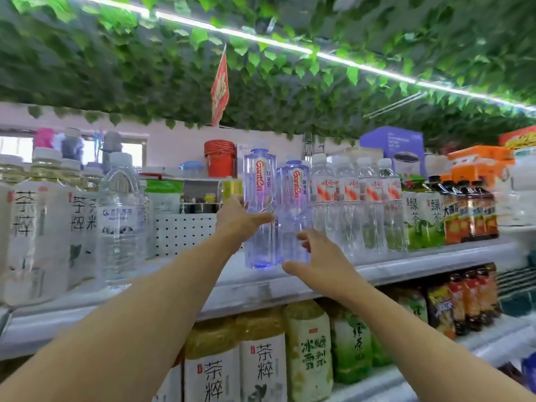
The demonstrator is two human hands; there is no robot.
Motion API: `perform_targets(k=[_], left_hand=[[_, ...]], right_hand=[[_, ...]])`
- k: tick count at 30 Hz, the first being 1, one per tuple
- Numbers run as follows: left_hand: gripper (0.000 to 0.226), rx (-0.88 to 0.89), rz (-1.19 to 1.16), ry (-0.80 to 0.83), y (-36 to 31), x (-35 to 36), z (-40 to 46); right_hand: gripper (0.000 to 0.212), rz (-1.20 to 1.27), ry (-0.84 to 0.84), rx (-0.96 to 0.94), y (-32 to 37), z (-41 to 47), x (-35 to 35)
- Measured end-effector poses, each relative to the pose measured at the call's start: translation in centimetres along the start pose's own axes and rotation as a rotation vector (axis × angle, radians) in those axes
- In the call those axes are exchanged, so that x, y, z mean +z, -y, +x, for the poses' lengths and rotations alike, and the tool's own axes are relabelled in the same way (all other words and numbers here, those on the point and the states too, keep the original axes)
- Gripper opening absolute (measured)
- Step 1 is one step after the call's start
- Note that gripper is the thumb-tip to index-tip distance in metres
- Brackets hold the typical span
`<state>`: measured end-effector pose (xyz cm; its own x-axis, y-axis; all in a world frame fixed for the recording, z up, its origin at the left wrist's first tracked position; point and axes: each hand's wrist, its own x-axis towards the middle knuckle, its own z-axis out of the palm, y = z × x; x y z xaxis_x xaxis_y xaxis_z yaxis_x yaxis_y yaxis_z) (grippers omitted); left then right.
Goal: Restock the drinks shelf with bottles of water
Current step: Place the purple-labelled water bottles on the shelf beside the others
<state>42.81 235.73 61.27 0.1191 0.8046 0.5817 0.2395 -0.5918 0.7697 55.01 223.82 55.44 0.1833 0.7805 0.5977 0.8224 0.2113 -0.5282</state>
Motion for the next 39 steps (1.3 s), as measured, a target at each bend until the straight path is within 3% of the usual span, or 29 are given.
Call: perform_targets(k=[6, 13, 18, 23, 32, 39], left_hand=[[0.069, -0.008, -0.003, 0.009, 0.4, 1.1, 0.8], [0.087, -0.044, 0.004, 0.019, 1.1, 2.2, 0.0], [0.079, -0.067, -0.025, 0.043, 0.9, 2.1, -0.7], [0.067, -0.16, 0.023, 0.204, 1.6, 1.9, -2.0], [0.061, -0.17, 0.077, 0.145, 2.3, 2.3, -2.3], [0.068, -0.178, 0.111, 0.125, 1.8, 2.5, -2.9]], right_hand=[[0.064, -0.017, -0.005, 0.009, -1.2, 0.7, 0.7], [0.066, -0.015, 0.01, -0.039, -2.0, 1.2, 0.7], [0.067, 0.003, 0.008, -0.073, -2.9, 1.4, 0.4], [0.066, 0.021, 0.005, -0.087, -3.6, 1.4, 0.1], [0.068, 0.041, 0.021, -0.088, -4.3, 1.3, -0.3], [0.072, 0.029, 0.024, -0.066, -4.5, 1.3, -0.2]])
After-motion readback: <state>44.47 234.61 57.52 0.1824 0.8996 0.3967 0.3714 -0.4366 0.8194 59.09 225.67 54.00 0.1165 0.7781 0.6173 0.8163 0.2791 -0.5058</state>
